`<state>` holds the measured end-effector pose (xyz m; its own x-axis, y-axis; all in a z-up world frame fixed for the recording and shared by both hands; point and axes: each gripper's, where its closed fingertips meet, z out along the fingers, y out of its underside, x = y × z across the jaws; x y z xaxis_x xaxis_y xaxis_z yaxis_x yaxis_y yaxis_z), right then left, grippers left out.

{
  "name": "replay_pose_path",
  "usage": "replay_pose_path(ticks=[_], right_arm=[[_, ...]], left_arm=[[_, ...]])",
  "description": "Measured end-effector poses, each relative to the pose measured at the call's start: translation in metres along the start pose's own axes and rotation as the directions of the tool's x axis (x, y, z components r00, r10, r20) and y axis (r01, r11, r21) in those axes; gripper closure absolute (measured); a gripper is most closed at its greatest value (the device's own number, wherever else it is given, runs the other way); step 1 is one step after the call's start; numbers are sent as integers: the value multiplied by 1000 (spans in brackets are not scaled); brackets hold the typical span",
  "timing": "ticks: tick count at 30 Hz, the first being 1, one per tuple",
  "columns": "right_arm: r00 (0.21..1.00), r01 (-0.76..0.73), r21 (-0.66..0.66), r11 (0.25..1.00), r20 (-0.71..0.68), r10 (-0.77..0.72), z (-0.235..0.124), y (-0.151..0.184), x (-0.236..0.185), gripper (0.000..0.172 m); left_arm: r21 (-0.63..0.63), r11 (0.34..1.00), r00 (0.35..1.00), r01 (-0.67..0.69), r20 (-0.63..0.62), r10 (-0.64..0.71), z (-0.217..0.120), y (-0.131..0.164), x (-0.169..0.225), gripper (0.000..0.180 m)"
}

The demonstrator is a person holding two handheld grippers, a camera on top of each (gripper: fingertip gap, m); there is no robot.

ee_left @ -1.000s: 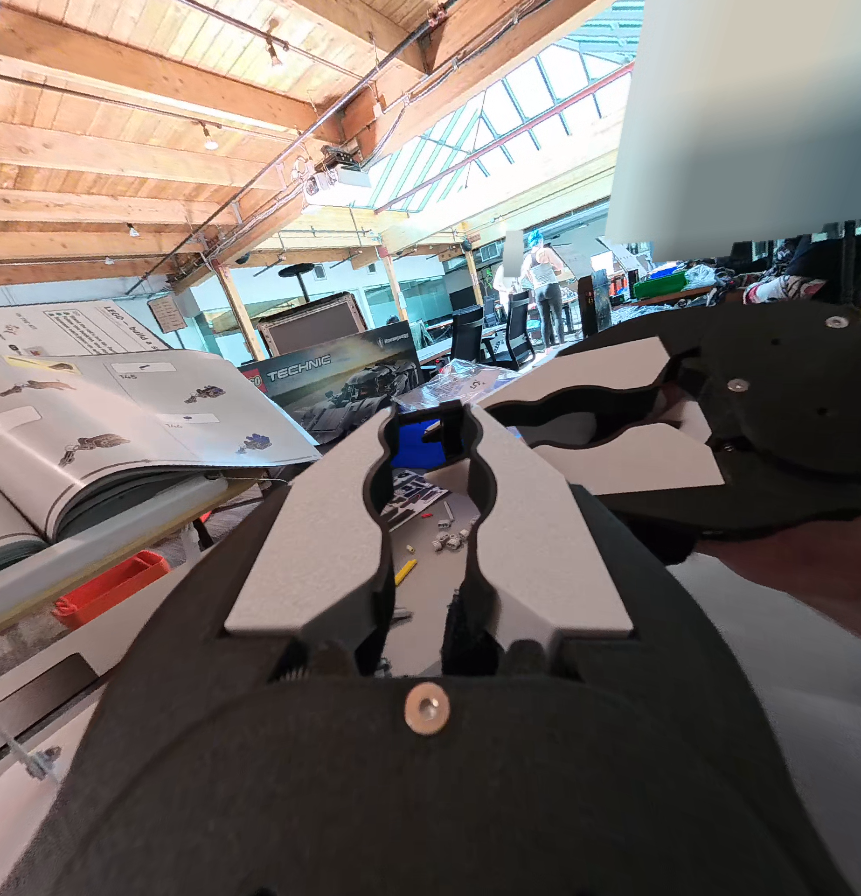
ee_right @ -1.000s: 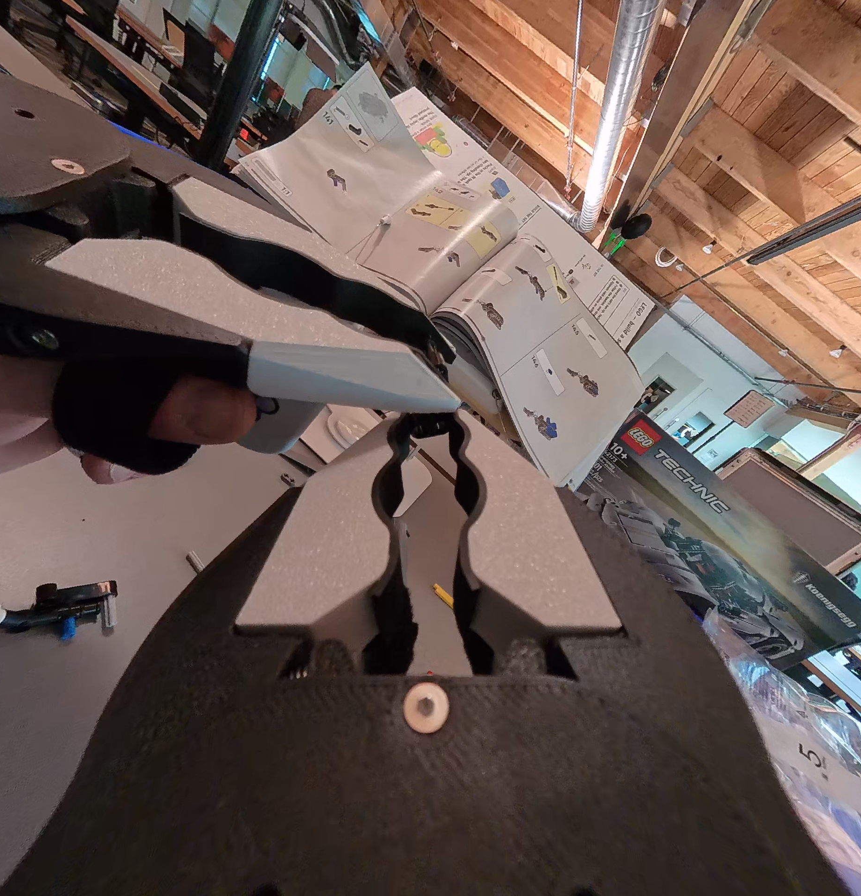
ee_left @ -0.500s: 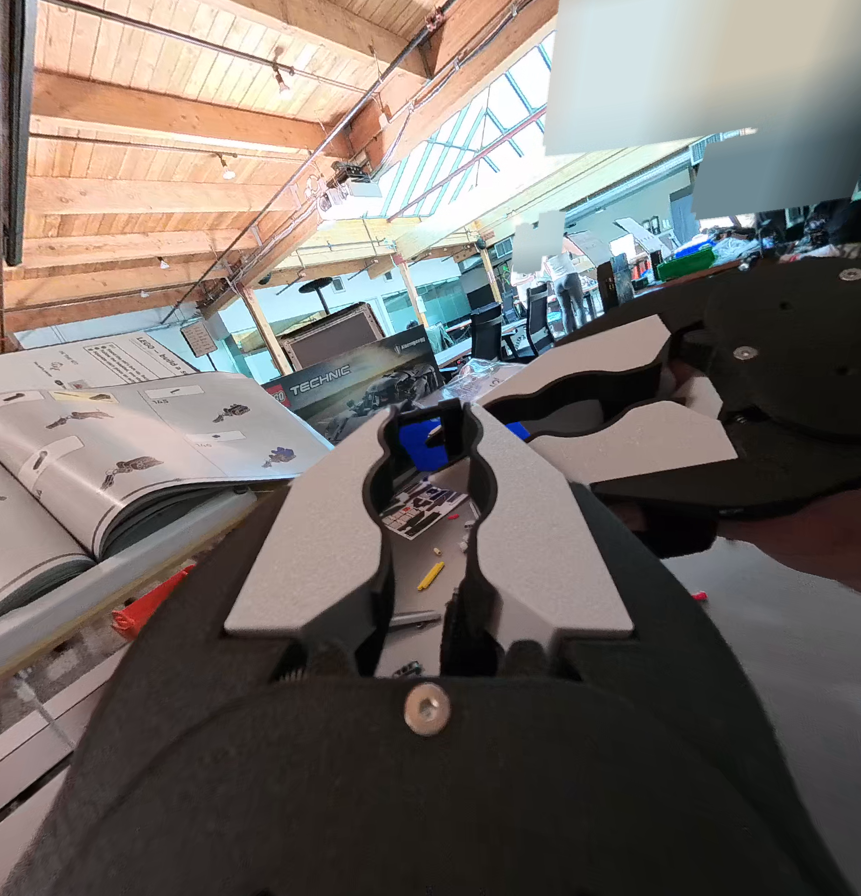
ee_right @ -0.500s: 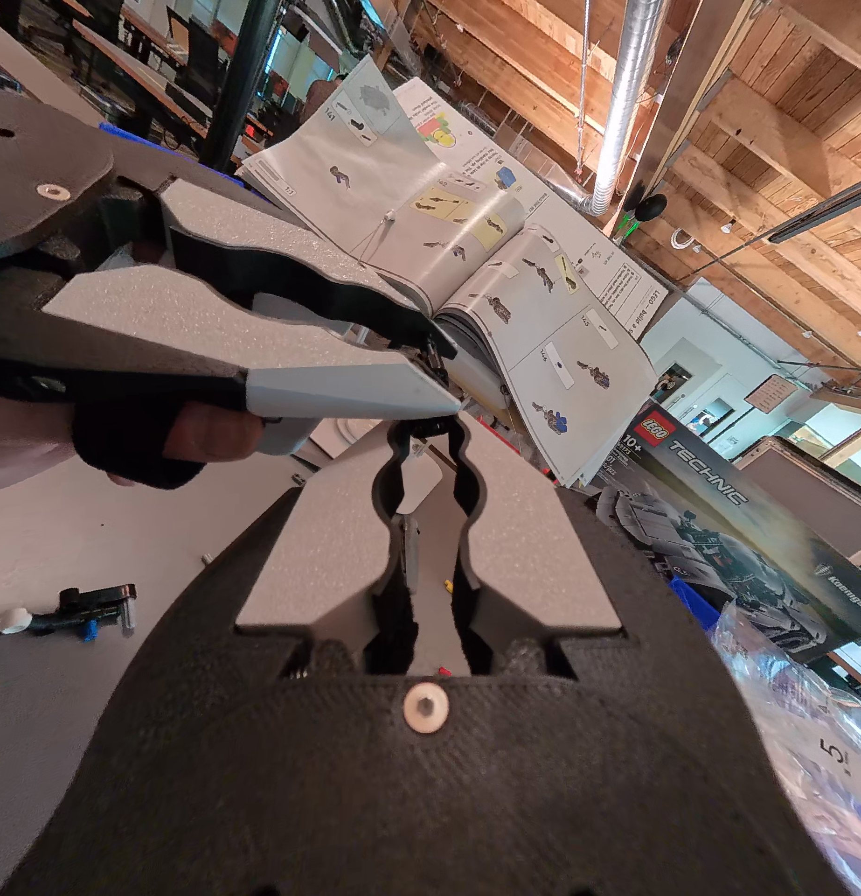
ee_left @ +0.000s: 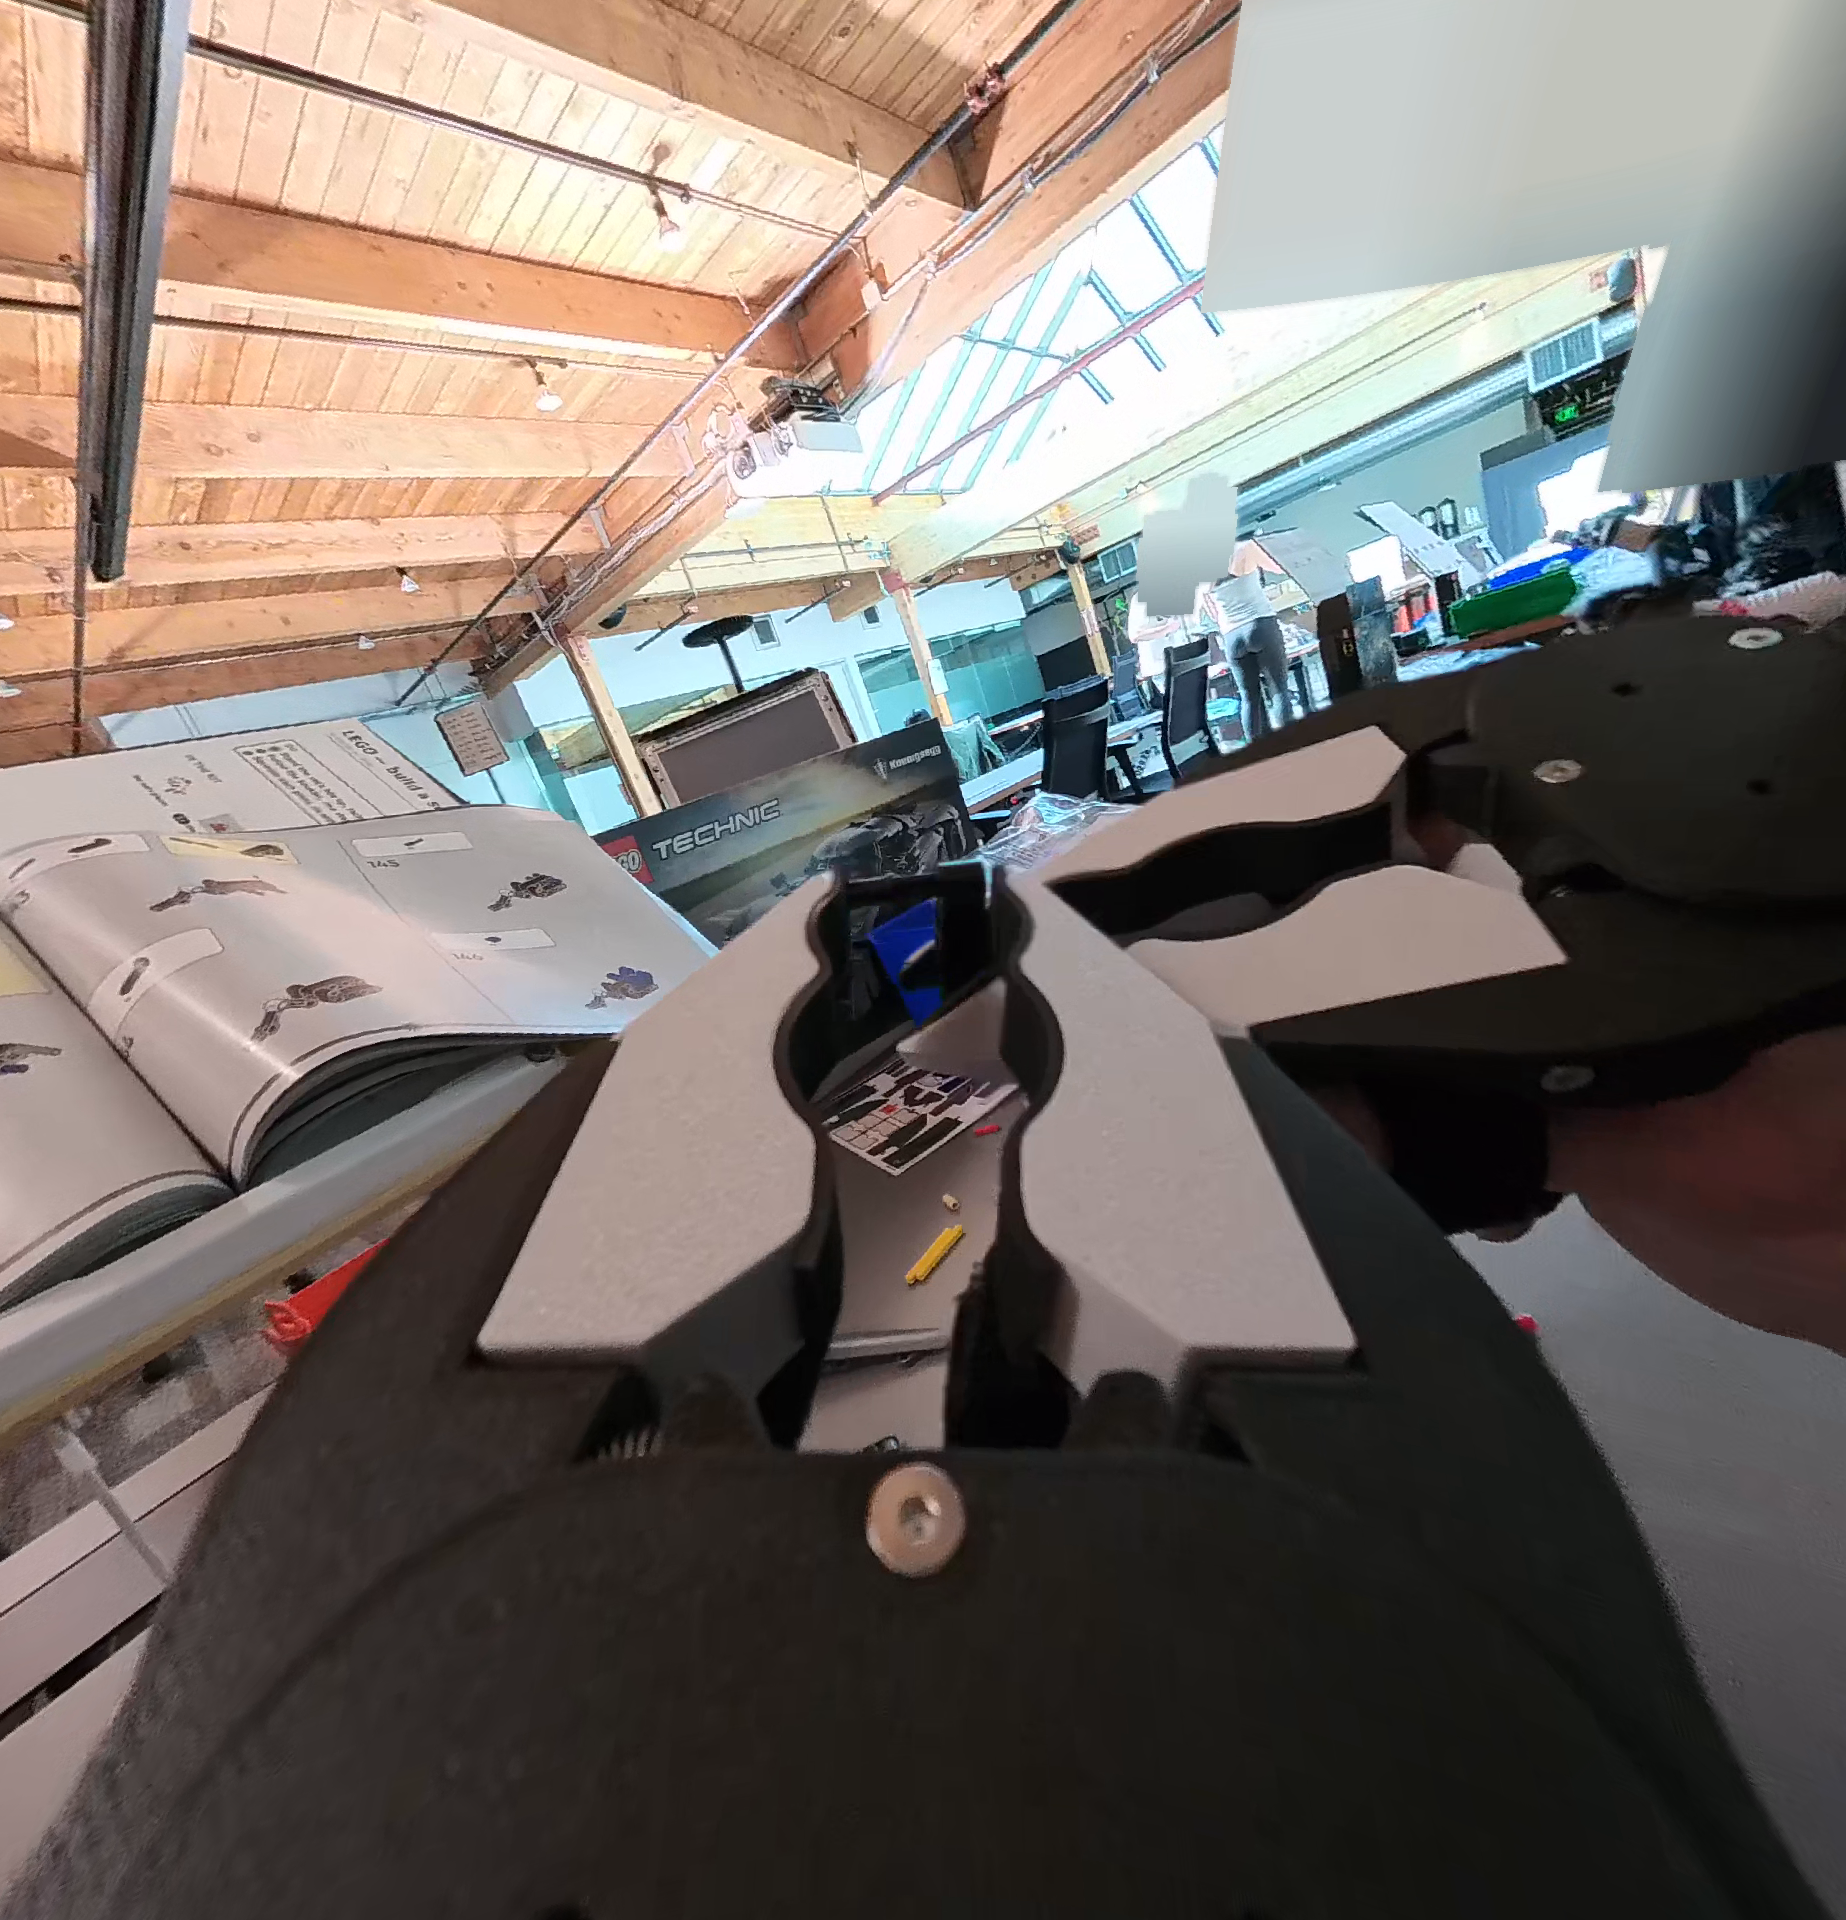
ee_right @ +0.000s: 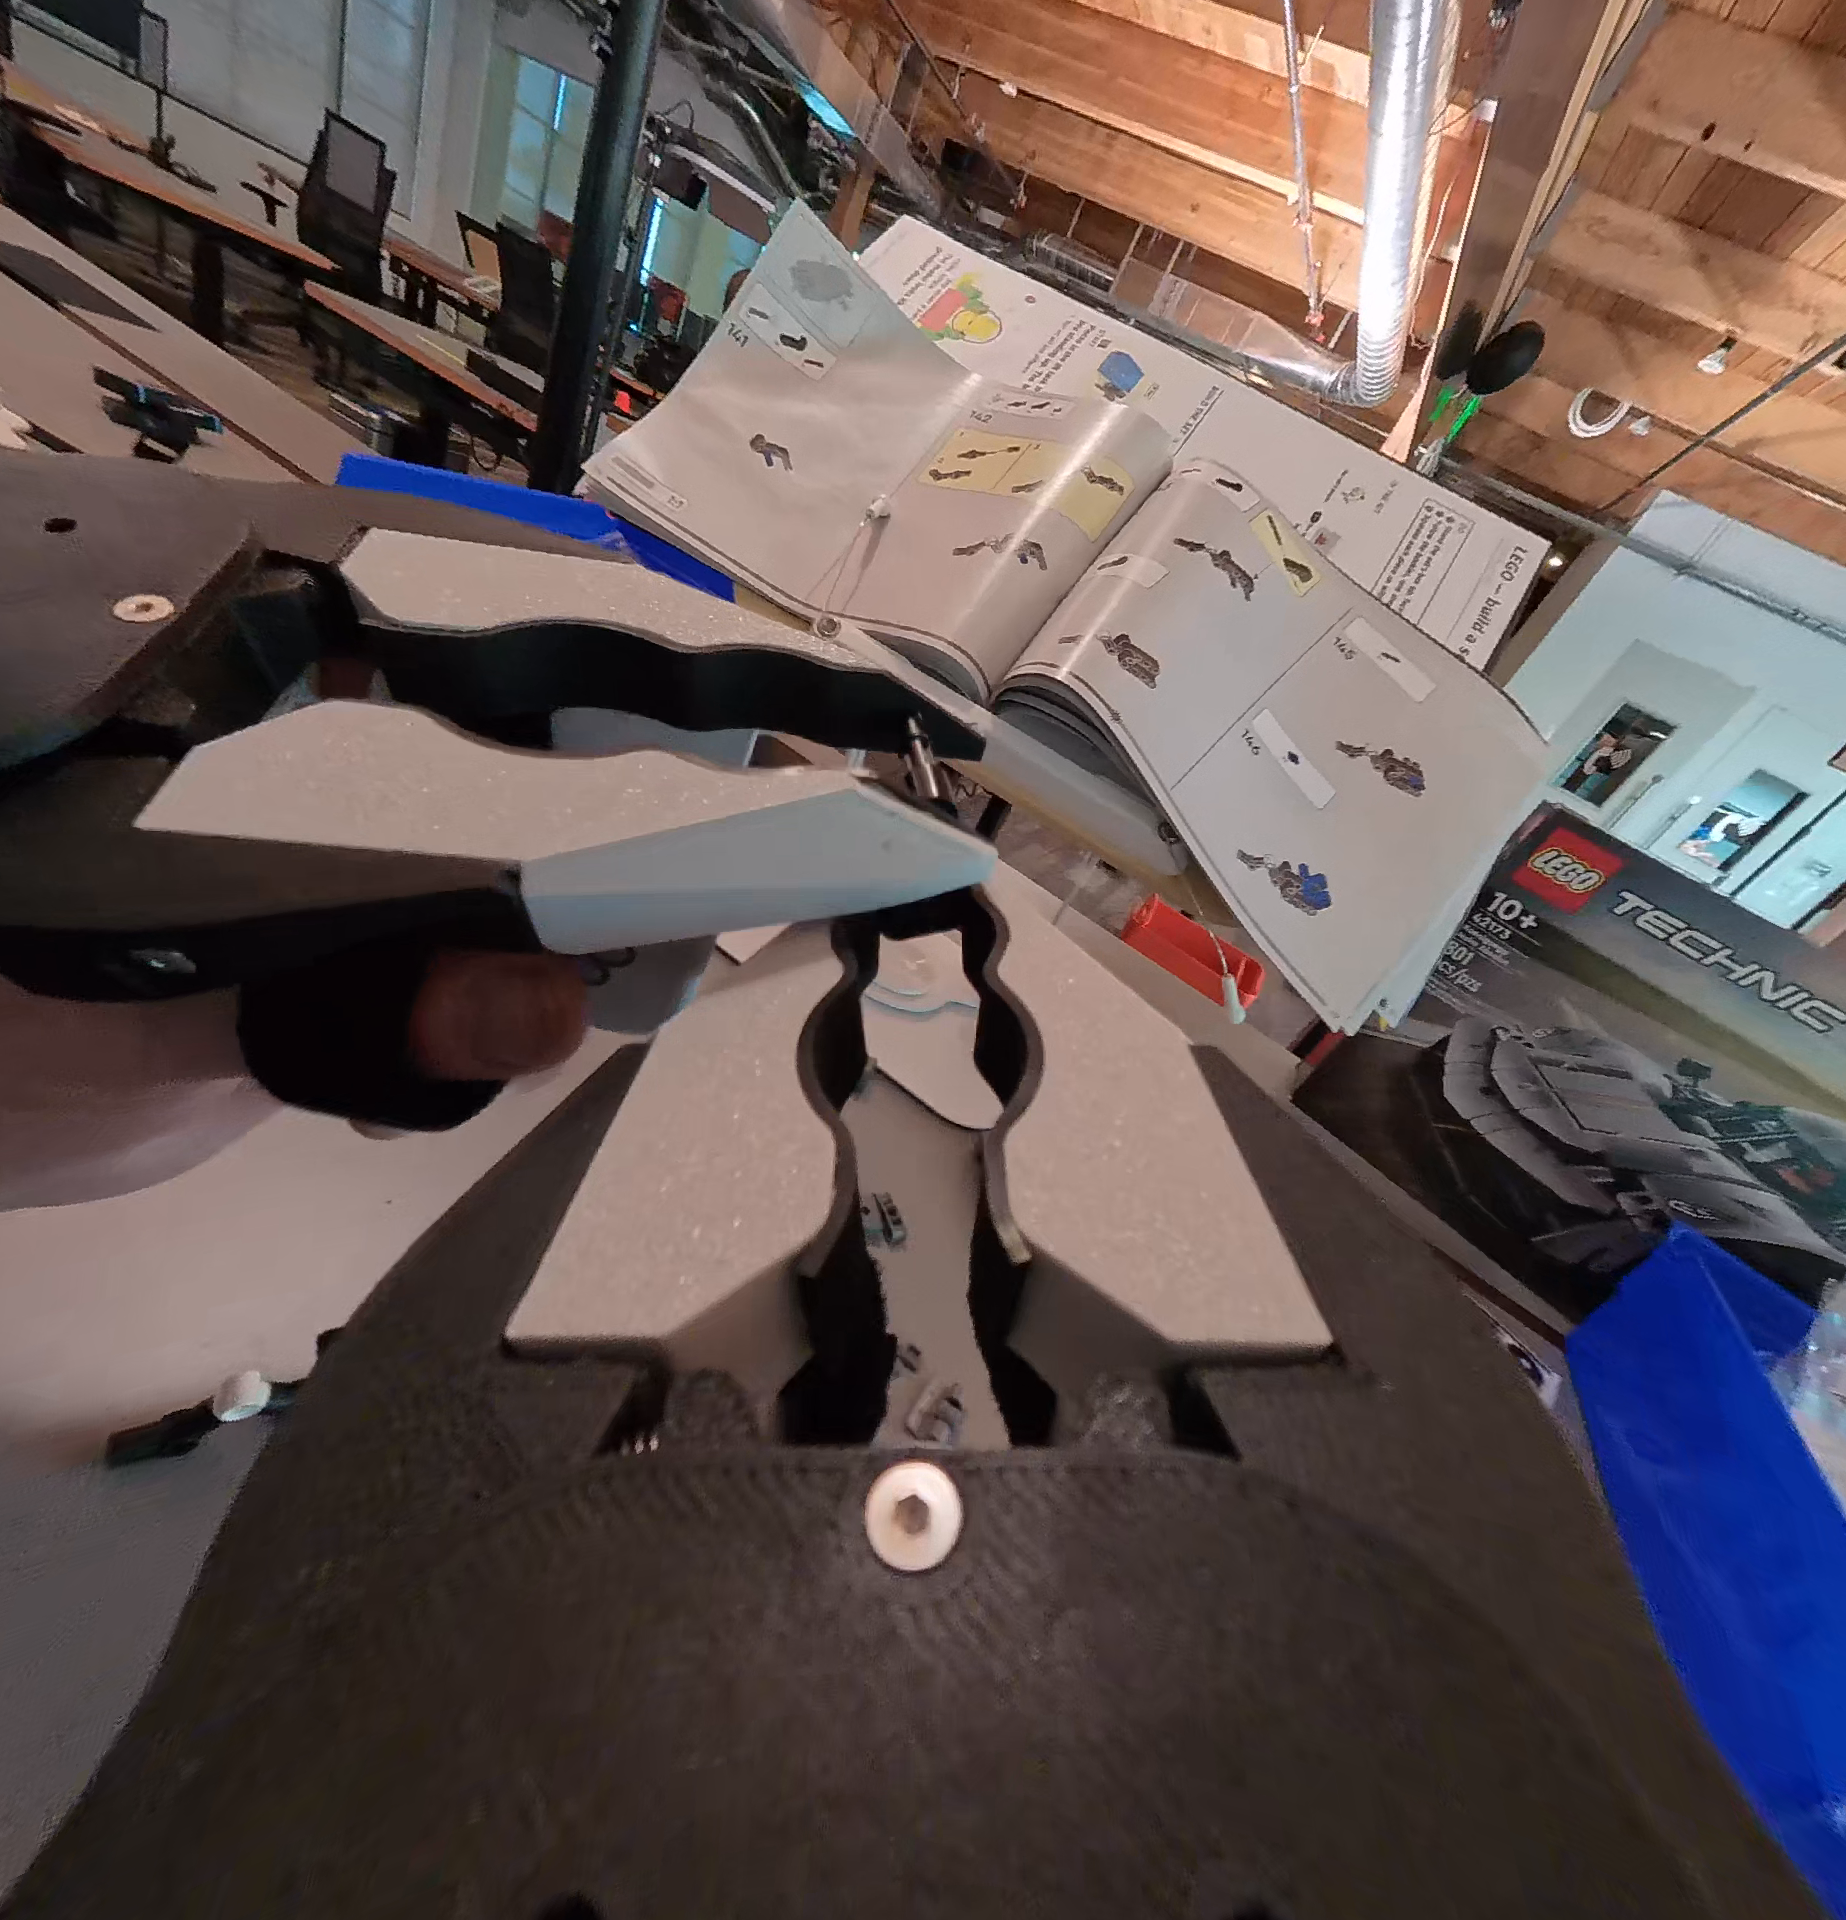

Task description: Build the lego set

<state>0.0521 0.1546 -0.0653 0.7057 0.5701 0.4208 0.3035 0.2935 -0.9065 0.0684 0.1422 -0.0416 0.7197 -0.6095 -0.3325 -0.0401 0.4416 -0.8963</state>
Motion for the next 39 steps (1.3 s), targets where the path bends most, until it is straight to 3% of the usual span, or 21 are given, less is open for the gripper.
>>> replay_pose_path(ticks=[5,23,32,39], right_arm=[[997,-67,13,998,34,66,0,-2,-2,160],[1000,-4,0,1000,-6,4,2,-3,-1,160],[998,-62,11,998,29,62,4,-4,-3,160],[996,-80,10,997,25,80,6,-1,-2,159]], left_arm=[[0,1000,1000,-21,12,21,0,-1,-1,157],[-54,993,994,-109,10,109,-2,0,-4,159],[-42,985,984,-169,56,171,-3,-3,-7,158],[-64,991,993,-116,-4,116,-7,-1,-2,152]])
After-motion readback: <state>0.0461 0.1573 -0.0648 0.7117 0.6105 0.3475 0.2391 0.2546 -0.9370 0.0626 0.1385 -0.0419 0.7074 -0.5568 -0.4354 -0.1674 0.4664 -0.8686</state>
